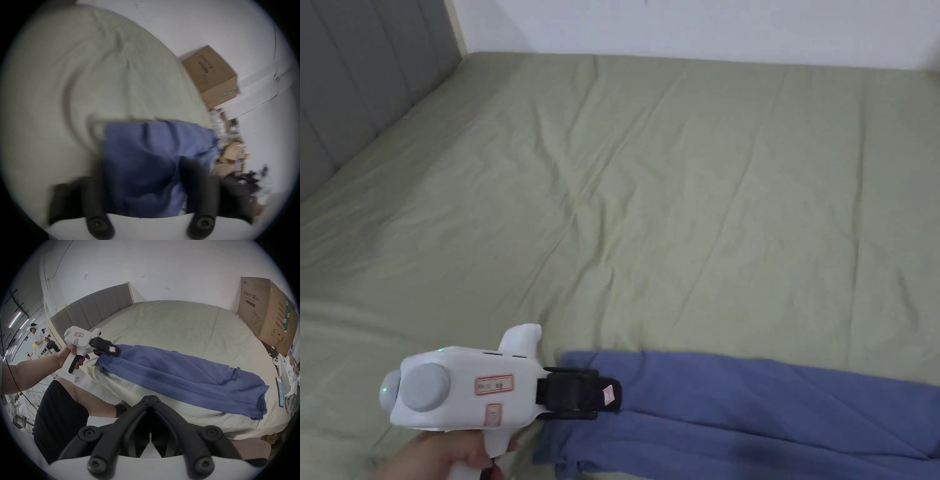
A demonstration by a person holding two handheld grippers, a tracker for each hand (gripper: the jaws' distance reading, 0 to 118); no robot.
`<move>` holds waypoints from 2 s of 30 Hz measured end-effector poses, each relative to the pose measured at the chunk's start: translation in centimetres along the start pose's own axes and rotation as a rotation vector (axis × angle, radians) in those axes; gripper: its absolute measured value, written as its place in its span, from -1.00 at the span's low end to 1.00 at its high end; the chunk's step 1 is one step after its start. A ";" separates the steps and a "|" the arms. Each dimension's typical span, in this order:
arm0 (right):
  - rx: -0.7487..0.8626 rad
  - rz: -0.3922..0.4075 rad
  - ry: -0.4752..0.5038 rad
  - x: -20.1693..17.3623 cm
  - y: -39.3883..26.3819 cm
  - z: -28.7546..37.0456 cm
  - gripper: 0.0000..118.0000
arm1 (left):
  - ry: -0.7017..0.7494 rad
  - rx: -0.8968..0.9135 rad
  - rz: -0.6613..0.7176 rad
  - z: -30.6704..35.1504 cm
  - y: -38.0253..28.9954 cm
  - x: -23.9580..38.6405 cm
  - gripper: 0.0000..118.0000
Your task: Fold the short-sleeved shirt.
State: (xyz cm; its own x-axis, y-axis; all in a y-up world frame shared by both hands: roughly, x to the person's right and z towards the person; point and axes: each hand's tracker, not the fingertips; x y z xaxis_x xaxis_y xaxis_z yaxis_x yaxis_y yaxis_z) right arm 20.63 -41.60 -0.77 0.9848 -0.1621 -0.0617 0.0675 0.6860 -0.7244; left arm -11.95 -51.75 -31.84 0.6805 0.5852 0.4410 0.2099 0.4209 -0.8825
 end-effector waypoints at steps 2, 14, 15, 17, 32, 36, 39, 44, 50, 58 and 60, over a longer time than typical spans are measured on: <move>-0.004 0.002 0.021 -0.3 0.2 -0.6 -1.00 | 0.008 0.006 0.051 -0.6 0.1 -1.3 -0.86; -0.024 -0.030 0.016 0.6 -0.2 -0.5 -1.00 | -0.002 0.062 -0.017 4.2 2.8 0.0 -0.87; -0.021 -0.028 0.011 0.6 -0.2 -0.4 -1.00 | 0.078 0.063 -0.032 5.0 3.7 -0.5 -0.87; -0.010 -0.012 0.005 0.6 -0.1 -0.1 -1.00 | 0.187 0.060 -0.051 6.2 5.1 -2.2 -0.87; 0.046 -0.057 0.057 1.2 -0.2 0.3 -1.00 | 0.382 -0.071 -0.057 10.8 9.0 4.7 -0.87; 0.057 -0.055 0.074 1.5 -0.7 1.0 -1.00 | 0.317 -0.136 -0.115 5.6 8.8 10.4 -0.87; 0.066 -0.068 0.073 2.2 -1.0 1.6 -1.00 | 0.300 -0.171 -0.114 0.5 9.1 11.9 -0.87; 0.103 -0.114 0.043 3.9 -1.8 3.6 -1.00 | 0.285 -0.219 -0.066 -7.0 7.9 13.1 -0.86; 0.123 -0.182 0.053 5.6 -2.4 5.7 -1.00 | 0.254 -0.241 -0.094 -12.5 6.3 15.1 0.45; 0.137 -0.176 0.066 6.1 -3.0 6.3 -1.00 | 0.161 -0.126 -0.268 -4.3 7.9 19.8 -0.08; 0.134 -0.177 0.076 6.0 -3.0 6.1 -1.00 | 0.296 -0.039 -0.273 -2.1 8.1 19.2 -0.60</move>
State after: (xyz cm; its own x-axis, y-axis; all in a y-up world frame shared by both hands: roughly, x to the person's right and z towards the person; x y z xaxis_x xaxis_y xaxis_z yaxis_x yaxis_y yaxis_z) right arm 27.28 -40.33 5.24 0.9413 -0.3377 0.0028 0.2636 0.7296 -0.6311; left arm 4.22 -38.56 -30.84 0.7677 0.2282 0.5988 0.4336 0.5030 -0.7476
